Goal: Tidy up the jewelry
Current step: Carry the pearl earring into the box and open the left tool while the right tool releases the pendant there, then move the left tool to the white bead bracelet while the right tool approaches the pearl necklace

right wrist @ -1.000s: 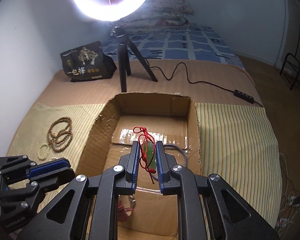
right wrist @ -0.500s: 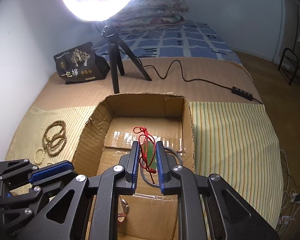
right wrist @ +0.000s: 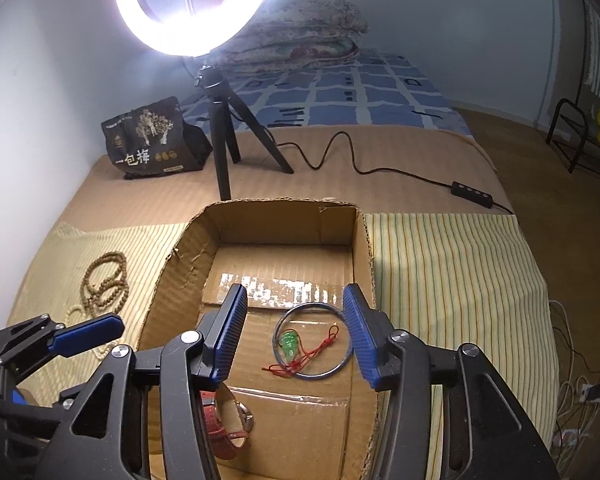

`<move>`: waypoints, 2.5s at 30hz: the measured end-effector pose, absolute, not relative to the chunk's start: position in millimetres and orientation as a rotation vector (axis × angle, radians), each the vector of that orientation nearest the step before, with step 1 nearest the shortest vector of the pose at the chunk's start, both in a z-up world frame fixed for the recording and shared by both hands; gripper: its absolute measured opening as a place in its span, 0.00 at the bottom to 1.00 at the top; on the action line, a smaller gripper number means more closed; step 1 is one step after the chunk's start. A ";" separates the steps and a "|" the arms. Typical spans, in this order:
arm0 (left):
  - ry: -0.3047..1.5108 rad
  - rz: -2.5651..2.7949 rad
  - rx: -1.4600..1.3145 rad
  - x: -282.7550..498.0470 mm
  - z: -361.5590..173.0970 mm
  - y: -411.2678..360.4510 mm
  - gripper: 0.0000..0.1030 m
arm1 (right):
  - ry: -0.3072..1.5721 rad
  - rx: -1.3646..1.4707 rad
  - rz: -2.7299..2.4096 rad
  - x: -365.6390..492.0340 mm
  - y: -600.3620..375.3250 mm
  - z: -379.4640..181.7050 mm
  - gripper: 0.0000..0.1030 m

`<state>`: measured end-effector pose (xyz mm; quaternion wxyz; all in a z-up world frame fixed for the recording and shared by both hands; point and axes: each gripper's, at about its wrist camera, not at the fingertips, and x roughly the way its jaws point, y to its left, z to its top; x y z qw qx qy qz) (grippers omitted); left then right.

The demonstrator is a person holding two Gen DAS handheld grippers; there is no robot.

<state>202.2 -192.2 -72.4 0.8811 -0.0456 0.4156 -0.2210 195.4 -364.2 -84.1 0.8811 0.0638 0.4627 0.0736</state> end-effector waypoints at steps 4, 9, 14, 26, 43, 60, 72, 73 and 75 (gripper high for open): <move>0.859 -0.456 -0.092 198.6 -69.8 -187.5 0.48 | 0.966 0.129 0.147 193.7 -363.3 -83.1 0.48; 0.845 -0.448 -0.091 192.7 -63.8 -178.1 0.48 | 0.952 0.126 0.133 188.2 -363.4 -77.9 0.55; 0.837 -0.432 -0.078 184.8 -59.5 -164.1 0.48 | 0.933 0.122 0.135 180.4 -360.4 -69.2 0.67; 0.821 -0.323 -0.111 170.7 -52.0 -92.4 0.48 | 0.875 0.094 0.215 159.1 -324.8 -47.1 0.70; 0.869 -0.118 -0.200 171.7 -75.2 18.9 0.48 | 0.897 0.025 0.398 151.7 -239.2 -53.8 0.70; 1.077 -0.059 -0.279 187.5 -136.5 52.0 0.45 | 1.123 -0.194 0.582 160.7 -157.4 -118.9 0.54; 1.120 -0.042 -0.273 200.6 -154.5 52.5 0.38 | 1.188 -0.361 0.517 171.8 -140.1 -154.6 0.46; 1.123 -0.040 -0.276 201.5 -156.0 53.1 0.38 | 1.191 -0.361 0.512 173.5 -140.5 -156.0 0.46; 1.128 -0.036 -0.284 203.8 -159.4 54.8 0.38 | 1.196 -0.359 0.510 176.1 -138.5 -158.9 0.46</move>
